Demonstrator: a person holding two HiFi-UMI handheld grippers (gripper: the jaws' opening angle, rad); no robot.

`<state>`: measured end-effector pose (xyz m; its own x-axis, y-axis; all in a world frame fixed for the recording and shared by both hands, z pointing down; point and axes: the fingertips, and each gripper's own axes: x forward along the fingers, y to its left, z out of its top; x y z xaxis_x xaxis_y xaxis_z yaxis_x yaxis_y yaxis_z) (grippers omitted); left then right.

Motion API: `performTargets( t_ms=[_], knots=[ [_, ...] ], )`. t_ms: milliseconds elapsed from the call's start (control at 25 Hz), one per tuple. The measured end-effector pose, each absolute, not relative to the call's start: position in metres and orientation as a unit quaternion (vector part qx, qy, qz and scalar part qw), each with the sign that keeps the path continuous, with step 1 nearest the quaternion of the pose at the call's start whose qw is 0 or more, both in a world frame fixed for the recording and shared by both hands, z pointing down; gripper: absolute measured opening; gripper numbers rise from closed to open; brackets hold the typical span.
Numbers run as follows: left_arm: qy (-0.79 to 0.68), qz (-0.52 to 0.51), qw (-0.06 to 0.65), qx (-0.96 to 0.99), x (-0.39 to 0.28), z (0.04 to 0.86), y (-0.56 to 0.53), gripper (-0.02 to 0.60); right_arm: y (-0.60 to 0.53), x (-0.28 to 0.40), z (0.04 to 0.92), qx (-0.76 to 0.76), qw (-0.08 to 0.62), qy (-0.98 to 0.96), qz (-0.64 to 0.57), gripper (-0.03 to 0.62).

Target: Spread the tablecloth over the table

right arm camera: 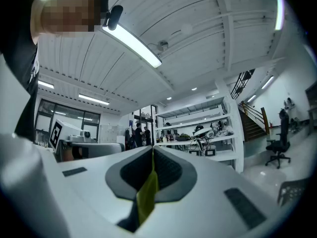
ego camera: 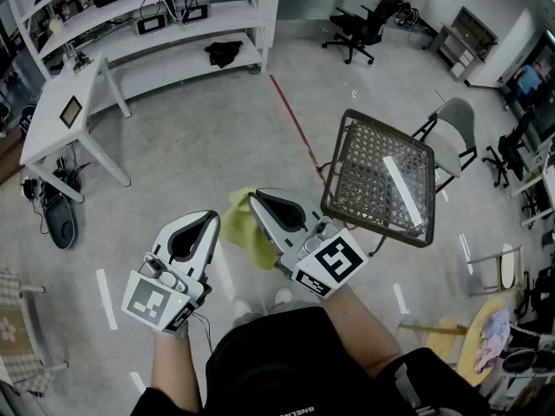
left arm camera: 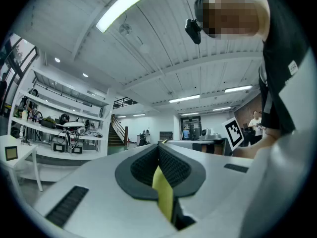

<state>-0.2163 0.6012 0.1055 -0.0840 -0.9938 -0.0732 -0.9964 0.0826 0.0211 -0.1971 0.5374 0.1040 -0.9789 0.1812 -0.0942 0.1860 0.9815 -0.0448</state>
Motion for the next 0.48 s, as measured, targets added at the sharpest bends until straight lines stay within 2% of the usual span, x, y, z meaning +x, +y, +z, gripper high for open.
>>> performTargets(
  t_ms=[480],
  knots=[
    [0.733,0.043,-0.012,-0.678,-0.23,0.126,0.603,0.014,0.521,-0.193,0.124,0.029,0.024,0.998,-0.054,0.015]
  ],
)
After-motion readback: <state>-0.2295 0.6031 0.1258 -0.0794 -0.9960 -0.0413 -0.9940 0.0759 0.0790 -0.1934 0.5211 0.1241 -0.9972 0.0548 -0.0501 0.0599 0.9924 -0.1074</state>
